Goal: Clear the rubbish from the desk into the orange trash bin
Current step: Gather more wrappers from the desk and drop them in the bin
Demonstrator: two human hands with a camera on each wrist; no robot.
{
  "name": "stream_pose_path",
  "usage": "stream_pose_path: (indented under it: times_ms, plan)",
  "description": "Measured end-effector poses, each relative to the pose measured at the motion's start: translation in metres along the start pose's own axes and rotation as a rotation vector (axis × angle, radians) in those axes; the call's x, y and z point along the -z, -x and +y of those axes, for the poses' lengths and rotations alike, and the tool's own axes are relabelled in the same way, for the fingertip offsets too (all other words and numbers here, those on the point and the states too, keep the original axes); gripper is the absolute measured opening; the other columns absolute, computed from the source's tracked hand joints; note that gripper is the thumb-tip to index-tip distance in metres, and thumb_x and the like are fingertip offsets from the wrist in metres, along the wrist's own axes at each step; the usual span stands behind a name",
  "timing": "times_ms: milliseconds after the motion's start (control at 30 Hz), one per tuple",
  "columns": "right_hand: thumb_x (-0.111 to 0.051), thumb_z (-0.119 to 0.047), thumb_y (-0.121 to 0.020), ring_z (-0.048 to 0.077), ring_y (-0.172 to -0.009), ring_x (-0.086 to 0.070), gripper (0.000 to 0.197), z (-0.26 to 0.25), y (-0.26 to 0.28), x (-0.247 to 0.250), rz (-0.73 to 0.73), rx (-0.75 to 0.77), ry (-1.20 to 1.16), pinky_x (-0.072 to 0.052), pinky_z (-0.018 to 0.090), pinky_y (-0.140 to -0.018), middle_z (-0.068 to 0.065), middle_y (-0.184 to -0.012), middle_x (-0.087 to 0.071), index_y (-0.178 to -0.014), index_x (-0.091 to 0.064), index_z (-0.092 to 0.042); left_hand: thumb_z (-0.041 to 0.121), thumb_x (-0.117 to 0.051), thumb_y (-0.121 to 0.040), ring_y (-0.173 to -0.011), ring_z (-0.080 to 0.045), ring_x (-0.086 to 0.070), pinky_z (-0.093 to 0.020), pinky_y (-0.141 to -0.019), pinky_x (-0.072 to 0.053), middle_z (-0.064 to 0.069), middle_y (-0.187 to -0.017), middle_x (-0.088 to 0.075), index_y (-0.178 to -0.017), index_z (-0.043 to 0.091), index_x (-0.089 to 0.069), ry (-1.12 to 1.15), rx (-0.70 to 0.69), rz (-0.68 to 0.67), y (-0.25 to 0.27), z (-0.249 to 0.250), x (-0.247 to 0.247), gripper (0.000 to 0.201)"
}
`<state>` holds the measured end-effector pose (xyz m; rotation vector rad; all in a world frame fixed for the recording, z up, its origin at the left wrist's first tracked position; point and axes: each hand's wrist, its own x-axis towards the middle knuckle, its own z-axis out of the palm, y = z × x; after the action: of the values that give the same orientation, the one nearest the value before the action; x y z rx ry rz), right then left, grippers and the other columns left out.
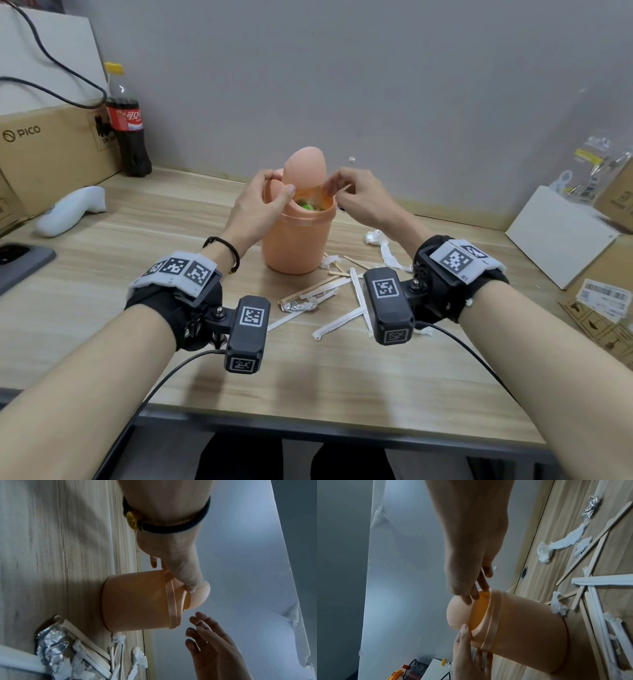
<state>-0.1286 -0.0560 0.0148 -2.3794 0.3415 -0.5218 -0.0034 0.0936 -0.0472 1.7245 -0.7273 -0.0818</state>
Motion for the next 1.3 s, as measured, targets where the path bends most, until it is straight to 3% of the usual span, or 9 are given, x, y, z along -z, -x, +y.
stream_pose_path:
  times_ms: [100, 200, 367, 500, 600, 733, 867, 1100, 1300]
  plan:
    - [-0.052, 0.000, -0.088, 0.017, -0.070, -0.057, 0.017, -0.002, 0.013, 0.004, -0.306, 0.027, -0.101, -0.043, 0.021, -0.058, 0.007, -0.086, -0.066, -0.093, -0.067, -0.007, 0.051, -0.059, -0.093, -0.119, -0.012, -0.054, -0.034, -0.099, -0.046, 0.008, -0.122, -0.060, -0.121, 0.036, -0.052, -0.007, -0.003, 0.011, 0.000, -0.001, -0.001, 0.032]
    - [-0.057, -0.010, -0.093, 0.015, -0.071, -0.064, 0.011, 0.004, 0.020, 0.000, -0.609, -0.010, 0.005, -0.050, 0.024, -0.059, 0.007, -0.090, -0.070, -0.095, -0.067, -0.009, 0.050, -0.059, -0.093, -0.118, -0.011, -0.053, -0.033, -0.098, -0.044, 0.009, -0.121, -0.059, -0.122, 0.034, -0.053, -0.011, -0.002, 0.020, 0.000, 0.000, -0.002, 0.033]
    - [-0.063, -0.020, -0.092, 0.012, -0.073, -0.067, 0.009, 0.019, 0.028, -0.026, -0.772, -0.020, 0.249, -0.054, 0.025, -0.062, -0.002, -0.087, -0.068, -0.099, -0.066, -0.015, 0.051, -0.059, -0.093, -0.117, -0.012, -0.053, -0.033, -0.097, -0.045, 0.008, -0.122, -0.059, -0.119, 0.036, -0.052, -0.003, 0.001, 0.015, 0.001, 0.000, -0.002, 0.031]
    - [-0.069, -0.033, -0.087, 0.006, -0.072, -0.063, 0.032, 0.022, 0.036, -0.046, -0.807, -0.014, 0.358, -0.055, 0.022, -0.063, 0.001, -0.103, -0.069, -0.113, -0.067, -0.014, 0.050, -0.059, -0.093, -0.116, -0.009, -0.052, -0.031, -0.096, -0.043, 0.009, -0.120, -0.059, -0.119, 0.037, -0.052, 0.003, 0.004, 0.016, 0.001, 0.001, -0.001, 0.030]
    - [-0.075, -0.040, -0.080, 0.013, -0.088, -0.062, 0.039, 0.023, 0.037, -0.059, -0.799, 0.010, 0.442, -0.051, 0.023, -0.071, -0.005, -0.103, -0.065, -0.111, -0.067, -0.018, 0.050, -0.059, -0.093, -0.116, -0.009, -0.051, -0.030, -0.096, -0.043, 0.009, -0.120, -0.058, -0.120, 0.035, -0.052, 0.001, 0.007, 0.014, 0.001, 0.001, -0.001, 0.031]
    - [-0.077, -0.030, -0.079, 0.014, -0.086, -0.060, 0.023, 0.027, 0.037, -0.067, -0.727, 0.044, 0.477, -0.047, 0.023, -0.071, -0.006, -0.095, -0.065, -0.097, -0.067, -0.020, 0.051, -0.059, -0.093, -0.116, -0.012, -0.053, -0.032, -0.097, -0.044, 0.009, -0.119, -0.059, -0.119, 0.037, -0.052, -0.001, 0.012, 0.015, 0.001, 0.001, -0.001, 0.031]
    - [-0.071, -0.023, -0.084, 0.000, -0.070, -0.054, 0.010, 0.030, 0.037, -0.058, -0.688, 0.063, 0.437, -0.040, 0.007, -0.057, -0.009, -0.085, -0.063, -0.093, -0.069, -0.018, 0.052, -0.059, -0.092, -0.117, -0.013, -0.054, -0.033, -0.098, -0.044, 0.009, -0.119, -0.059, -0.121, 0.037, -0.052, 0.002, 0.022, 0.010, 0.001, 0.000, -0.001, 0.034]
    - [-0.058, -0.002, -0.086, 0.011, -0.059, -0.063, 0.012, 0.050, 0.037, -0.024, -0.586, -0.045, 0.307, -0.053, 0.024, -0.065, -0.004, -0.069, -0.066, -0.093, -0.062, -0.011, 0.053, -0.058, -0.092, -0.117, -0.013, -0.054, -0.033, -0.097, -0.045, 0.008, -0.121, -0.059, -0.126, 0.036, -0.051, 0.005, 0.027, 0.015, 0.001, 0.000, -0.003, 0.039]
    - [-0.062, -0.010, -0.085, 0.014, -0.076, -0.064, 0.013, 0.060, 0.045, -0.021, -0.575, -0.035, 0.436, -0.056, 0.034, -0.079, -0.002, -0.085, -0.067, -0.090, -0.063, -0.021, 0.052, -0.058, -0.093, -0.118, -0.013, -0.054, -0.033, -0.097, -0.044, 0.008, -0.121, -0.058, -0.125, 0.035, -0.051, 0.010, 0.029, 0.012, 0.002, 0.002, -0.003, 0.037]
